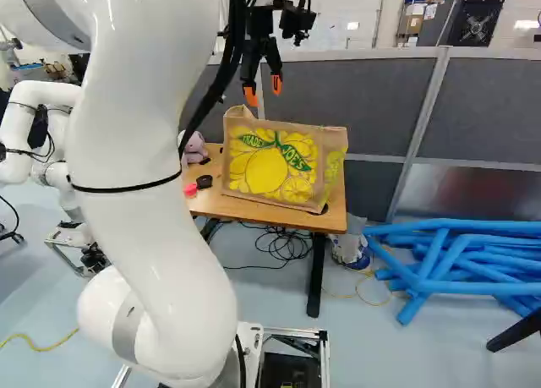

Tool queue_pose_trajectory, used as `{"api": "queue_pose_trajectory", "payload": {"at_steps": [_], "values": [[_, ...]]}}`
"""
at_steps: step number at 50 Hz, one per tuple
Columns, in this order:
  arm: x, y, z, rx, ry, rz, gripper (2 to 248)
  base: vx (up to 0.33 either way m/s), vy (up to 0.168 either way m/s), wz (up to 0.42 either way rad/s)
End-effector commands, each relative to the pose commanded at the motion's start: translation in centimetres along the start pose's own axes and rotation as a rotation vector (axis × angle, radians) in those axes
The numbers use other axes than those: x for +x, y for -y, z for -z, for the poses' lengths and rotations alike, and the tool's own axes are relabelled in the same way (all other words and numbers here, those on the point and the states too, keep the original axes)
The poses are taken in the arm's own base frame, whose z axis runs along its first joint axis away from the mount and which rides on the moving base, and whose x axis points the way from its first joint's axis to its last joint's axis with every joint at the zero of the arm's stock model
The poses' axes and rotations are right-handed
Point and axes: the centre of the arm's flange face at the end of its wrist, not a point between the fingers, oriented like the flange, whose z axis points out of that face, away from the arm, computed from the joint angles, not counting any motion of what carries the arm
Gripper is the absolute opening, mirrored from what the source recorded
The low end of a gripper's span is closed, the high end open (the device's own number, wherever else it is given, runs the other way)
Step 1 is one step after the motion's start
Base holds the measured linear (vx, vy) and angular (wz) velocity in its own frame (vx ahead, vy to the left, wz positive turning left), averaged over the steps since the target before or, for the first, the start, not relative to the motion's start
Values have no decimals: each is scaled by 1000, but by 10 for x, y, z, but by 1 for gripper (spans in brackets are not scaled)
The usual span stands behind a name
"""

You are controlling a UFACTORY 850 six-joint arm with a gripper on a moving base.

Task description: Pick up the bag on the ground and place it on the table

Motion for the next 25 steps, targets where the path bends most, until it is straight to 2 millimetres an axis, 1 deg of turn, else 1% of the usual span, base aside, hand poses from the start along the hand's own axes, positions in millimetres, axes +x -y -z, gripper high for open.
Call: {"api": "queue_pose_trajectory", "payload": {"at_steps": [4,11,16,25], "values": [[0,0,0,0,0,0,247,-35,2,10],[0,0,0,0,0,0,247,-177,3,16],[0,0,0,0,0,0,247,-311,-7,5],[0,0,0,0,0,0,247,-381,-2,-7]]}}
